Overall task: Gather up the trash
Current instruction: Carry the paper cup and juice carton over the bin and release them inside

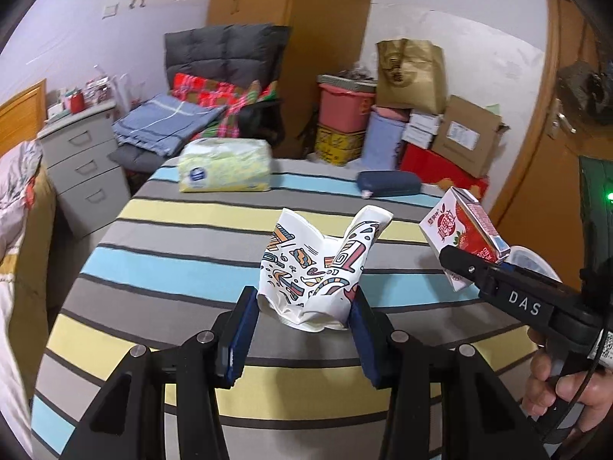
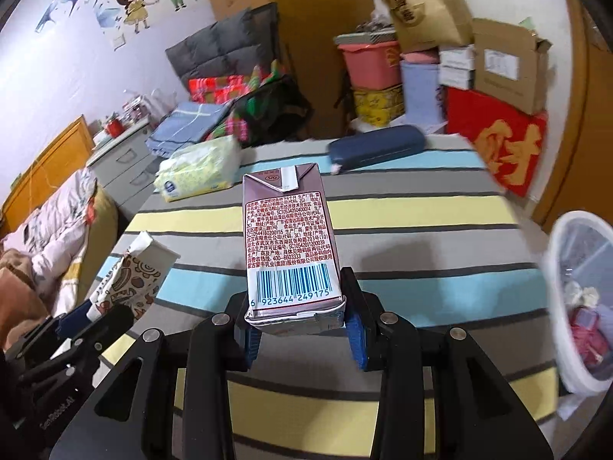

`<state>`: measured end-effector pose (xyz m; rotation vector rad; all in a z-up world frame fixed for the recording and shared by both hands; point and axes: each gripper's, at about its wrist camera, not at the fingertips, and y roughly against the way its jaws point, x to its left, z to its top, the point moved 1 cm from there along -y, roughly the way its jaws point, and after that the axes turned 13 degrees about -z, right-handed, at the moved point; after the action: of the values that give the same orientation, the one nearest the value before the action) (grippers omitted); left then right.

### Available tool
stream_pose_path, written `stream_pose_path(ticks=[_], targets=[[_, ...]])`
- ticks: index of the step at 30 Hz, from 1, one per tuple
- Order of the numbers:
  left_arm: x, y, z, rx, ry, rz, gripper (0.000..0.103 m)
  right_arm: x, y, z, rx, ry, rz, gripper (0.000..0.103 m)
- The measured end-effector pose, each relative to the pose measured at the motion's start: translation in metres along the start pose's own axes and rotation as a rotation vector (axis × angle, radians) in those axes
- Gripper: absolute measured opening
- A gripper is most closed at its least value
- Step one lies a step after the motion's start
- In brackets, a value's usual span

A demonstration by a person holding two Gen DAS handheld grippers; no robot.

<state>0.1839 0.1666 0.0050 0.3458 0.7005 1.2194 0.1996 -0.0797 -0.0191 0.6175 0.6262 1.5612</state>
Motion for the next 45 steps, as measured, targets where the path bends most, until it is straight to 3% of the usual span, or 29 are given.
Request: stream_pose_path(ticks=[28, 40, 45], targets=[[-0.203, -0.04, -0.005, 0.027, -0.195, -0.198, 0.047, -0.164, 0.051, -0.02, -0.066, -0.207, -0.173, 0.038], [-0.28, -0.092, -0.013, 0.122, -0.262, -0.315, 0.047, -0.228, 0.048, -0.033, -0.039, -0.271, -0.282, 0.039], [-0.306, -0.116, -0.016, 0.157, -0.3, -0.327, 0.048, -0.246, 0.038, -0.037, 0.005, -0.287, -0.312, 0.039]])
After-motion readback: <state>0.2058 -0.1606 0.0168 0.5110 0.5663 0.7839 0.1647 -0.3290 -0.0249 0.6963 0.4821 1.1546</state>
